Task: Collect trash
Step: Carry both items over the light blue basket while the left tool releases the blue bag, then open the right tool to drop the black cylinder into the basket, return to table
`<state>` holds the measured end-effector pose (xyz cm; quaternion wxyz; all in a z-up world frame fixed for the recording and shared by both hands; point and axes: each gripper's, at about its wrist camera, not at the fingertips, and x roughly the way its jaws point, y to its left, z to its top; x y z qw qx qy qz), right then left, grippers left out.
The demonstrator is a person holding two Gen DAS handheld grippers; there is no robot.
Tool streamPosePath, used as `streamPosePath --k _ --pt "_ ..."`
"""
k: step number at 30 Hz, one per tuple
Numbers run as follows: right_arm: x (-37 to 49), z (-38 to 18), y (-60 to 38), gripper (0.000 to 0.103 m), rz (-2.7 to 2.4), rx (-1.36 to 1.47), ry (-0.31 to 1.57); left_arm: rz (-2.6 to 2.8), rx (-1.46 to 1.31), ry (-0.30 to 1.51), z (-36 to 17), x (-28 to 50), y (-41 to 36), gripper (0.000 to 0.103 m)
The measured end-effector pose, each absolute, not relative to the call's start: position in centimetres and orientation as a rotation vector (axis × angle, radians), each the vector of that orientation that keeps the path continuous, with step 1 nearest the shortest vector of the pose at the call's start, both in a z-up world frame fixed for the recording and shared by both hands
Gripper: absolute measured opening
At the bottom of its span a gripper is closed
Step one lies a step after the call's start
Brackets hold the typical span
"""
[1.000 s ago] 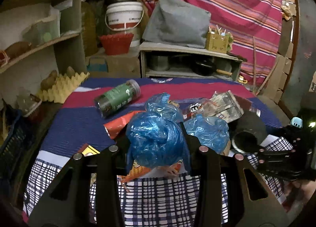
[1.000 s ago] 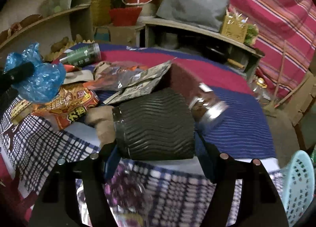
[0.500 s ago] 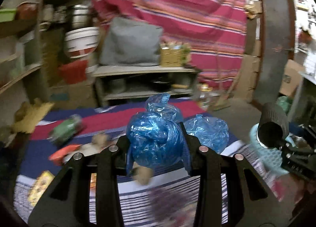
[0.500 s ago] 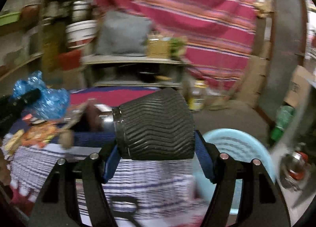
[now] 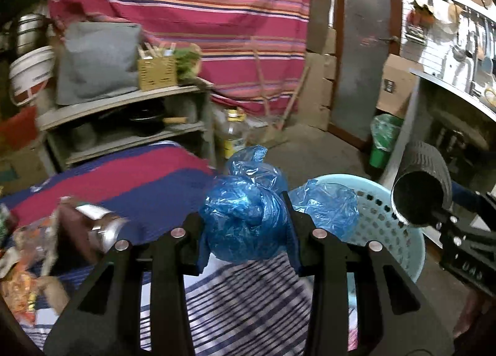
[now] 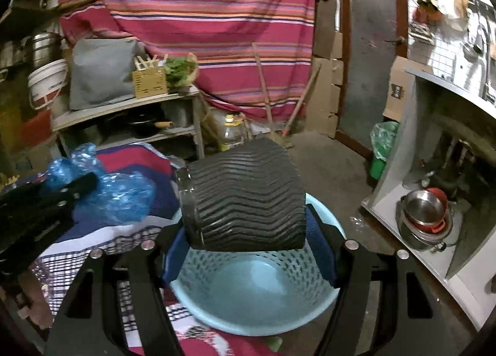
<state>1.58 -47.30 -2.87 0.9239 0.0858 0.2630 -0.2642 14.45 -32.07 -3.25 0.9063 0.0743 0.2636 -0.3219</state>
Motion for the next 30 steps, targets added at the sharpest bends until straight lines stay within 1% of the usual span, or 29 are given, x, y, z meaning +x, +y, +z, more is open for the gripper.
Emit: streamPosePath --k 3,9,17,20,22,26,28,30 --pt "0.9 -3.6 -49.2 0.068 -0.552 0.253 0.54 -0.696 0.186 0.553 -4.3 14.8 -34.9 0.038" --pt "0.4 -4.2 -50.8 0.068 -0.628 0.281 0.543 -0.749 0.238 0.597 -6.6 15.0 -39.4 0.038" --pt "-0.4 -5.4 -52.9 0.068 -0.662 0.347 0.539 -0.779 0.23 0.634 -7.2 15.2 -40.7 0.046" --pt "-0.4 -5.5 -53.3 0.068 -0.668 0.359 0.539 -0.774 0.232 0.631 -7.1 15.2 -40.8 0.053" --pt "-0.4 -5.6 -53.4 0.068 -0.67 0.365 0.542 -0.765 0.228 0.625 -7.0 15.2 -40.7 0.069" --pt "-0.2 -5.9 -53.6 0.068 -0.665 0.374 0.544 -0.746 0.225 0.613 -6.4 15.3 -40.4 0.074" --pt "-0.1 -6.1 -53.7 0.068 -0.667 0.372 0.546 -0.717 0.228 0.592 -6.0 15.5 -39.9 0.08" --pt "0.3 -6.5 -53.5 0.068 -0.662 0.367 0.558 -0.692 0.228 0.568 -5.5 15.6 -39.2 0.083"
